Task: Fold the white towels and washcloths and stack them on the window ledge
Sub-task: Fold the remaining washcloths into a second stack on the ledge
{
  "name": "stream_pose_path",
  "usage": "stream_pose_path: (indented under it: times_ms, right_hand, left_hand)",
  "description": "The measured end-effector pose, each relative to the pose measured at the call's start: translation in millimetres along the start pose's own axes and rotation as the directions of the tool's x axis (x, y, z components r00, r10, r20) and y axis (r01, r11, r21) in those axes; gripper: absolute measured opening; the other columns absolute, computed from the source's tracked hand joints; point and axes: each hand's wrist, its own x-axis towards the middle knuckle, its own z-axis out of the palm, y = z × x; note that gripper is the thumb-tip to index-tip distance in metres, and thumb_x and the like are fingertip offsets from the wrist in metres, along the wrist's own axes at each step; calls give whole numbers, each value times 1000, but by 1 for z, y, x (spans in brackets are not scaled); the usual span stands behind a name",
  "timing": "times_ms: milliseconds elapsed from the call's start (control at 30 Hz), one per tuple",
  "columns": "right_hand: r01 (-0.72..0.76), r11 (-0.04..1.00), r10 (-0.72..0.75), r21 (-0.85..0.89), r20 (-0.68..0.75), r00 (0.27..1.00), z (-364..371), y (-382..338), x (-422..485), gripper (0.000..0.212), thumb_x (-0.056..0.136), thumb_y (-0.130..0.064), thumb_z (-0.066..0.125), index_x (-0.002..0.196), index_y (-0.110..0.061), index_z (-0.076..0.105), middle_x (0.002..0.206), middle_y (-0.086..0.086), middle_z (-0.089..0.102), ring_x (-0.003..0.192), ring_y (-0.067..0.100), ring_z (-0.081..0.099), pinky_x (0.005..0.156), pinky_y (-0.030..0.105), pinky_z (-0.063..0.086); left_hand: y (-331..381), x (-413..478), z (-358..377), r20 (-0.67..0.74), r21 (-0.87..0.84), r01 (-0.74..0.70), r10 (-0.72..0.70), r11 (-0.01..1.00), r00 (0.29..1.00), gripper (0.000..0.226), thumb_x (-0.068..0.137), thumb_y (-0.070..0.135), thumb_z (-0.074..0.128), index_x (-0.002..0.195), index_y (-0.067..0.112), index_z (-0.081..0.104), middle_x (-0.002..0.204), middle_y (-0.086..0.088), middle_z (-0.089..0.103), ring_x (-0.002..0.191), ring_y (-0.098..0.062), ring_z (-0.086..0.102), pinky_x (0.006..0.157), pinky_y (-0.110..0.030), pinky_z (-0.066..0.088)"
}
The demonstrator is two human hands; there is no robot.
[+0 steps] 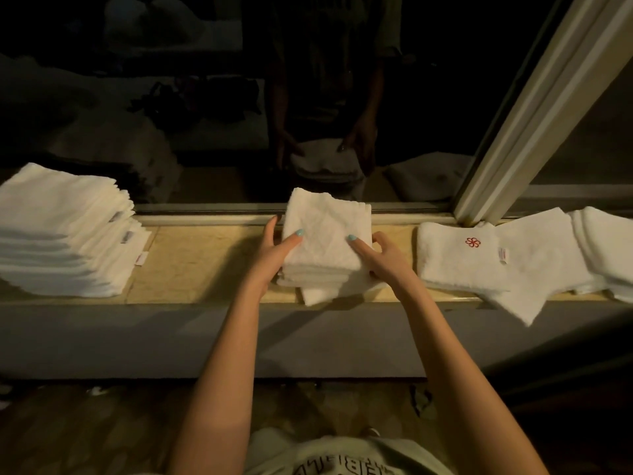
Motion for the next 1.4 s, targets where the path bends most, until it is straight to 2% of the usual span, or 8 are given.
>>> stream_pose_path:
  times_ms: [233, 300, 433, 600, 867, 1067, 1233, 1400]
  right_hand:
    - [46, 998, -43, -42, 71, 997, 4, -1, -2, 73, 86, -61, 51, 144, -22, 31, 147, 4, 41, 122, 29, 51, 99, 47, 48]
    - [54, 998, -52, -26, 90, 995, 6, -1, -3, 71, 87, -61, 50, 144, -23, 30, 148, 3, 40, 123, 28, 50, 98, 45, 49]
    - [112, 993, -114, 39, 39, 993, 14, 2, -8, 65, 87, -58, 54, 140, -26, 35, 145, 0, 43, 116, 24, 53, 88, 36, 51]
    - [108, 981, -103, 158, -42, 994, 30, 10, -20, 59, 88, -56, 55, 136, -27, 37, 140, 2, 50, 116, 25, 56, 96, 48, 49]
    - [147, 979, -133, 142, -104, 986, 23, 2, -19, 55, 92, -50, 52, 132, -14, 42, 129, 6, 53, 107, 23, 58, 87, 38, 54]
    - [226, 933, -180, 282, -178, 967, -8, -9, -15, 24, 93, -39, 57, 107, -21, 52, 103, -1, 59, 96, 21, 61, 83, 38, 54]
    - [62, 976, -45, 209, -82, 996, -8, 12, -2, 35, 91, -44, 56, 116, -19, 51, 120, 6, 55, 106, 25, 57, 90, 45, 53]
    - [110, 975, -90, 196, -108, 990, 0, 25, -5, 39, 93, -47, 53, 119, -19, 51, 121, 2, 57, 107, 21, 58, 93, 45, 52]
  left_hand:
    - [-9, -2, -5, -46, 56, 64, -61, 996, 997, 78, 86, 56, 58, 148, 27, 20, 136, -10, 48, 106, -26, 57, 70, -37, 54]
    - [-8, -1, -8, -34, 82, 69, -66, 994, 997, 79, 86, 58, 56, 149, 27, 19, 137, -9, 48, 108, -26, 56, 78, -42, 55]
    - [-3, 0, -9, -29, 103, 78, -75, 992, 997, 83, 87, 57, 55, 151, 30, 10, 143, -10, 43, 118, -30, 52, 89, -46, 50]
    - [8, 5, -8, -19, 160, 20, -17, 987, 1000, 74, 88, 52, 57, 148, 31, 18, 140, -11, 44, 111, -28, 53, 75, -39, 51]
    - [18, -5, -11, -10, 168, -54, 57, 984, 998, 71, 91, 51, 53, 148, 31, 17, 143, -11, 40, 117, -31, 52, 82, -43, 51]
    - [25, -27, -1, 42, 45, -155, 153, 987, 987, 66, 92, 47, 54, 146, 30, 20, 131, -7, 52, 96, -15, 60, 68, -30, 53]
    - [8, -37, 14, 43, 5, -67, 66, 998, 997, 68, 93, 43, 55, 148, 25, 19, 136, -4, 48, 104, -18, 55, 72, -26, 49]
    - [-4, -43, 12, 12, -26, -97, 97, 995, 995, 59, 94, 40, 54, 144, 23, 29, 123, 1, 52, 97, -9, 57, 65, -18, 47]
